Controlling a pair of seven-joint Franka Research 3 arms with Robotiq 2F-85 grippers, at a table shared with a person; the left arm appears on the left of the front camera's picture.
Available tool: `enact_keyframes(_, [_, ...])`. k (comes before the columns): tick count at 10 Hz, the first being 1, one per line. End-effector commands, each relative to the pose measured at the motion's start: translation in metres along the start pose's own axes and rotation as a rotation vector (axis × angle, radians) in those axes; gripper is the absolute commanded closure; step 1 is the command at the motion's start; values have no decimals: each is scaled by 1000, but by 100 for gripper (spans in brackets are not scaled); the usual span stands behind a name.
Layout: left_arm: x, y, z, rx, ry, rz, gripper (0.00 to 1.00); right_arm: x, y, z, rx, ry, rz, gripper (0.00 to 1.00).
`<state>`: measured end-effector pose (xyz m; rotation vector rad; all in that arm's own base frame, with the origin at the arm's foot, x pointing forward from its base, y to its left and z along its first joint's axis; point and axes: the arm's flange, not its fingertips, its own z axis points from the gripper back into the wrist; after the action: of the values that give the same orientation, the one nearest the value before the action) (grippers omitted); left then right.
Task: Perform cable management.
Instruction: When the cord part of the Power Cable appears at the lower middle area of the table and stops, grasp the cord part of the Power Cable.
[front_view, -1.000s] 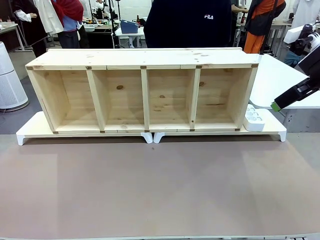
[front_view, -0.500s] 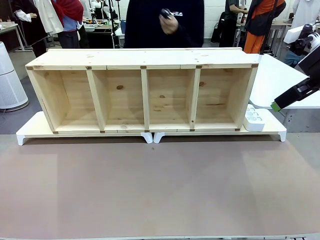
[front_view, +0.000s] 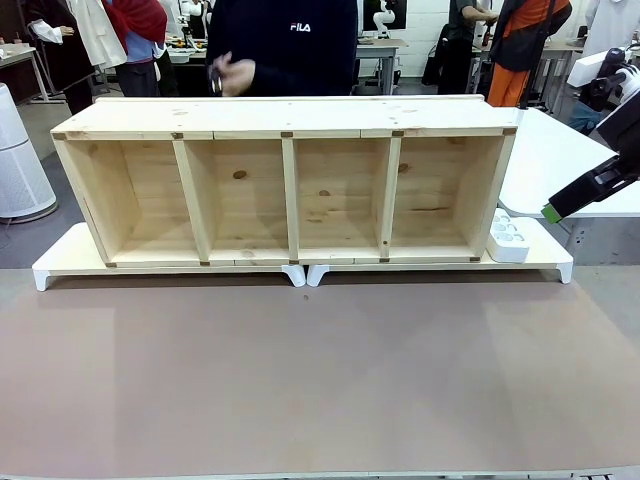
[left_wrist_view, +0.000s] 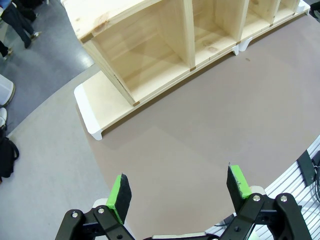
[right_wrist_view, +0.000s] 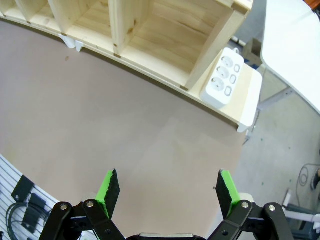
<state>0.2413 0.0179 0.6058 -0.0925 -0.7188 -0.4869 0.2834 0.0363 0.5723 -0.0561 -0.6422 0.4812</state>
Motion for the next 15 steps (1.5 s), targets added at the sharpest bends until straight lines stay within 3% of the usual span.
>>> enact_keyframes(1, [-1,0,2,-2,-6,0,0,0,0,0,0,1,0,0])
enact_keyframes(15, [-1,0,2,-2,-6,0,0,0,0,0,0,1,0,0])
